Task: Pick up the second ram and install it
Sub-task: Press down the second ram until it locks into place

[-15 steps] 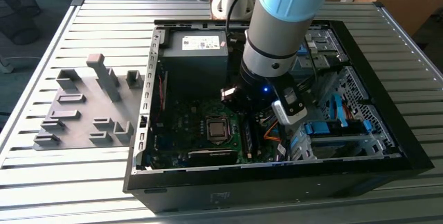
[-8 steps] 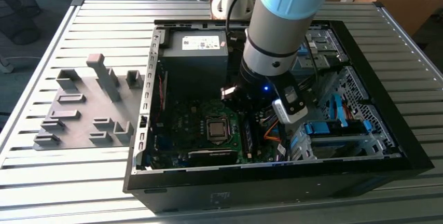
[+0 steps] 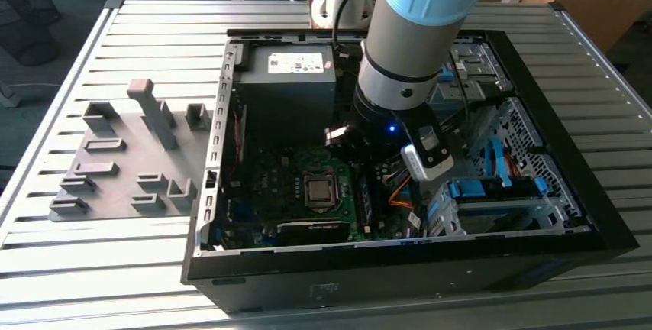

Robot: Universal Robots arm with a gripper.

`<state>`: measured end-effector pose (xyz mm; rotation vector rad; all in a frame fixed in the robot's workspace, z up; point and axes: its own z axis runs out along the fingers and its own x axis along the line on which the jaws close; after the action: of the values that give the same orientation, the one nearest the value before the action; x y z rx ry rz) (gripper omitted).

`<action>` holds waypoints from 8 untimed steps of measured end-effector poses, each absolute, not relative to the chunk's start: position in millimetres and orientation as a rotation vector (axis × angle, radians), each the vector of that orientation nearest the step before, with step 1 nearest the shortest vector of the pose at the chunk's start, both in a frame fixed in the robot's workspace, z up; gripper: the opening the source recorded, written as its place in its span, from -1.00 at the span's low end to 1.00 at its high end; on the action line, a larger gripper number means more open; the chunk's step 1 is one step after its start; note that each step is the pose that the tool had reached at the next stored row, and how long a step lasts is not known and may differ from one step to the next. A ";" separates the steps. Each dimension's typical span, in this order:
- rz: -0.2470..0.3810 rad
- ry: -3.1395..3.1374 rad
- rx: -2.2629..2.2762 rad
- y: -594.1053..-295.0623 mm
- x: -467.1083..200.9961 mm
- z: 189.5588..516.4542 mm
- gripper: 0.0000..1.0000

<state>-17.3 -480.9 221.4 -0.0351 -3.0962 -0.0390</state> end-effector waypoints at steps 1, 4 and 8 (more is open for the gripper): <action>-0.039 -3.096 -0.035 -480.9 -17.3 221.5 -0.73; -0.039 -3.096 -0.035 -480.9 -17.3 221.5 -0.73; -0.042 -3.096 -0.035 -481.0 -17.4 221.7 -0.73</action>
<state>-17.4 -481.0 221.7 -0.0353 -3.0959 -0.0425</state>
